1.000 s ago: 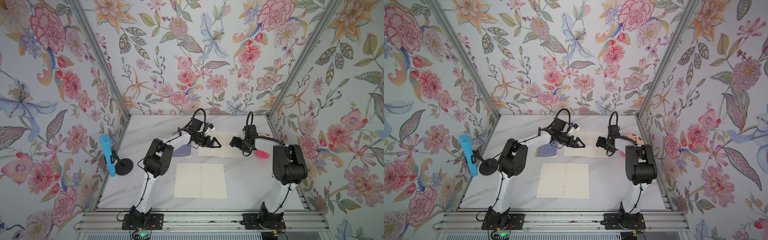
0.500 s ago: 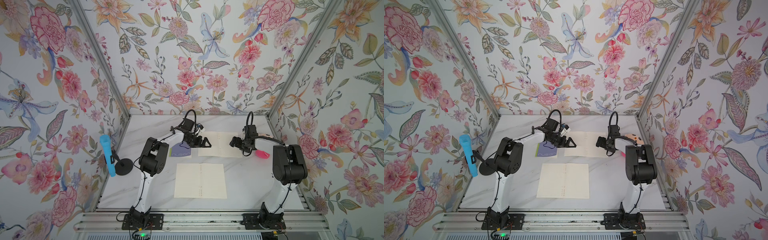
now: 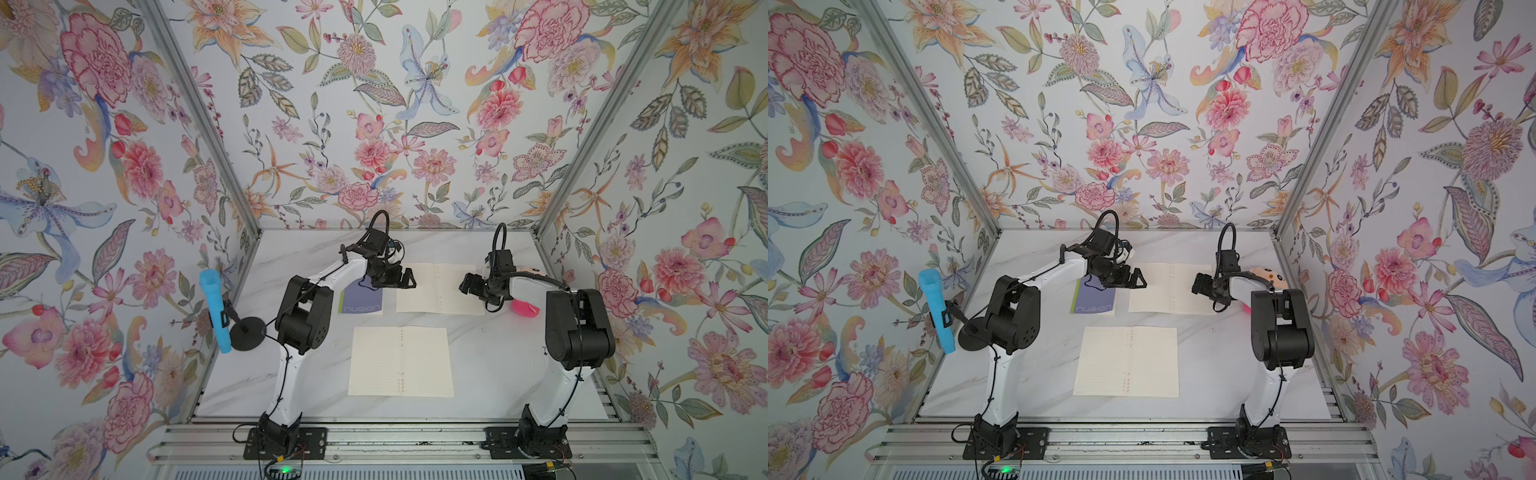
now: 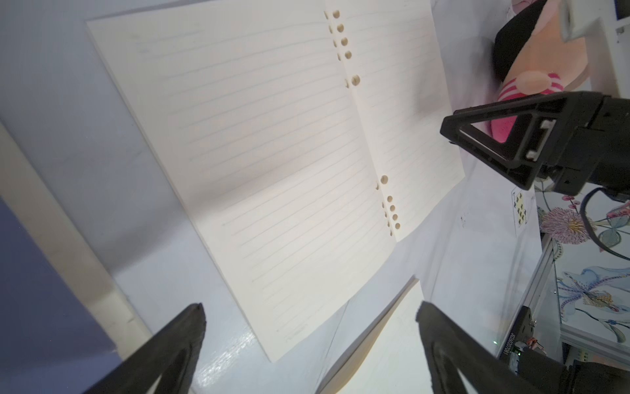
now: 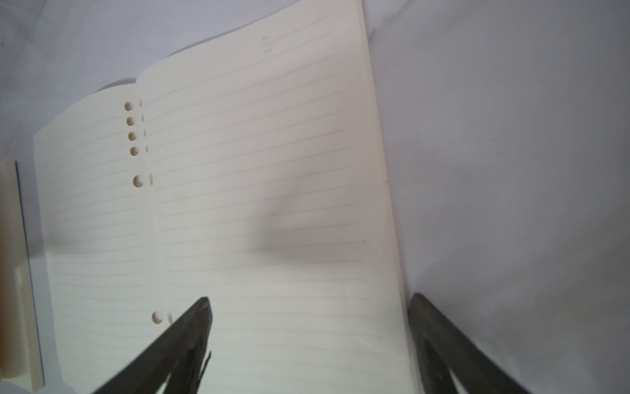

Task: Close the notebook
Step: Close the notebook at the center of the board.

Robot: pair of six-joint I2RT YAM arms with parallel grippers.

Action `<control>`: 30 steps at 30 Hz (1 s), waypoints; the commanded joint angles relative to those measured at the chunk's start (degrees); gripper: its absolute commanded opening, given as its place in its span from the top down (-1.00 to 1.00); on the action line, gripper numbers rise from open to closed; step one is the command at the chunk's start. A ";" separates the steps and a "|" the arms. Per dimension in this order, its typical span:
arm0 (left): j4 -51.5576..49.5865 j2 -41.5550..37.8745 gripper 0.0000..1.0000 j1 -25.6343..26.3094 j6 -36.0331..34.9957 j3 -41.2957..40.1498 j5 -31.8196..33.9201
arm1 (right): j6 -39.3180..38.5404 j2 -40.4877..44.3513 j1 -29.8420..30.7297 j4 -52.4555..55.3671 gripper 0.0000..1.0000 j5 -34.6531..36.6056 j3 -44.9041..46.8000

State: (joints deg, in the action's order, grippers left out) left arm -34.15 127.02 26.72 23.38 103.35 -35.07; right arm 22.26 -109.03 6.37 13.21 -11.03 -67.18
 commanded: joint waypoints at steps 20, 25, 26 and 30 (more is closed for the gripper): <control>-5.67 3.90 -0.99 2.70 2.39 4.49 9.31 | 1.21 -4.53 1.89 5.16 -0.80 -0.40 -0.63; -5.94 5.15 -0.99 2.90 2.72 4.86 10.39 | 1.13 -4.50 1.80 5.27 -0.80 -0.44 -0.83; -5.95 5.33 -0.99 2.99 2.72 4.58 10.43 | 1.12 -4.40 1.81 5.28 -0.80 -0.42 -0.81; -5.49 5.54 -0.99 2.86 3.02 3.59 10.39 | 1.03 -4.52 1.80 5.57 -0.80 -0.36 -0.97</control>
State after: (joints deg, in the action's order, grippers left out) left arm -38.54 131.15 29.43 25.12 106.80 -26.24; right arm 22.28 -110.37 7.49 13.41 -10.44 -69.06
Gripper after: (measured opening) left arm 0.996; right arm 0.900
